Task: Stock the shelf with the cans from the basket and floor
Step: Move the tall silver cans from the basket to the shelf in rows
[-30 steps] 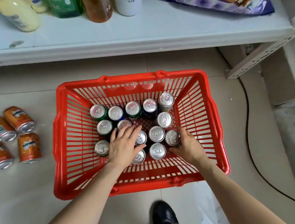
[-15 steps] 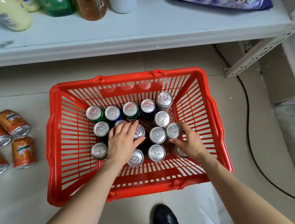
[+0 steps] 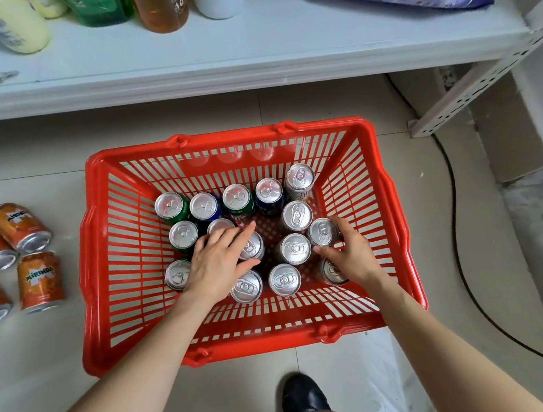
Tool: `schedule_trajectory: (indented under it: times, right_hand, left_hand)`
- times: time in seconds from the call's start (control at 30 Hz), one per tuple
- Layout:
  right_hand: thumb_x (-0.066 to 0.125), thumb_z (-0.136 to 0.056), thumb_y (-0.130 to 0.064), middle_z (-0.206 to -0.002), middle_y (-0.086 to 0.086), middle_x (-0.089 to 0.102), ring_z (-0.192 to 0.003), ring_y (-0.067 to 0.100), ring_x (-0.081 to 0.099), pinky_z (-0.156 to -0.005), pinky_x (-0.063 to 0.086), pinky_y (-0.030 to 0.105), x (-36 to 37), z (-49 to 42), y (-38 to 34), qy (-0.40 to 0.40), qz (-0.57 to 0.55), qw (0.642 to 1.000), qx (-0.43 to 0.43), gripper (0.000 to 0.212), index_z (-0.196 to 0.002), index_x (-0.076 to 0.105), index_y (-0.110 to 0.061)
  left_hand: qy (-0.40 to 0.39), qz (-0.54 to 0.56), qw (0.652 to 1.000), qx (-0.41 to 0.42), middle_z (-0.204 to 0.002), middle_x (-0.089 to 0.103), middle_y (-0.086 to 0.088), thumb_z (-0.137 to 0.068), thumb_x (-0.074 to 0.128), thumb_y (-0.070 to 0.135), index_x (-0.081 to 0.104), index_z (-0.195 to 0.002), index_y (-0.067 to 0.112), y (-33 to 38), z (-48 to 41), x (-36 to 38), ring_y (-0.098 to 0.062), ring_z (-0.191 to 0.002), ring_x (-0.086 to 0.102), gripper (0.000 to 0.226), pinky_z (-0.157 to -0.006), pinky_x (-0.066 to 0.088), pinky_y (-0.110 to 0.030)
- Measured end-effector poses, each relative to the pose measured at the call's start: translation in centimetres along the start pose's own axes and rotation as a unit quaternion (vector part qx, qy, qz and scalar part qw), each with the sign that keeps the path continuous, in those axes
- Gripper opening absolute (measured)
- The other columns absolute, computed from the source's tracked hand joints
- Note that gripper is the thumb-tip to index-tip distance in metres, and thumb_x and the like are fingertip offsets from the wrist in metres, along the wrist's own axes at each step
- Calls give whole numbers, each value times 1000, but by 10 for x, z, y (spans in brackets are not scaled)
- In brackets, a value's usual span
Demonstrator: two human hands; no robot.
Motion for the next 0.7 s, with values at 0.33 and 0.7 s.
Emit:
schedule_trajectory:
  times: [0.33,0.7]
  right_hand:
    - [77,-84,-24,-123,-4,58,-108,7,51,-91,45,26,-16,12,-22,41,-18,999,-21,62,-136,47,-13]
    - [79,-80,-25,-112,-21,58,-101,-4,55,-90,45,19,-66,71,-101,61,-23,997,-51,58,-131,52,-18]
  left_hand:
    - [37,93,995,-6,-127,56,-8,-86,61,45,38,-143,8,9,3,-19,-24,-119,50,72,-104,41,-38]
    - [65,174,982,-29,-131,54,-12,-84,68,34,43,-135,6,40,48,-124,-30,-115,57,63,-92,50,-45]
Point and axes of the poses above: each hand's wrist, its own z-axis away from the middle knuckle, its own x-axis out of the palm, y = z × x, the point moved 2 cm from there along -z, towards the middle knuckle
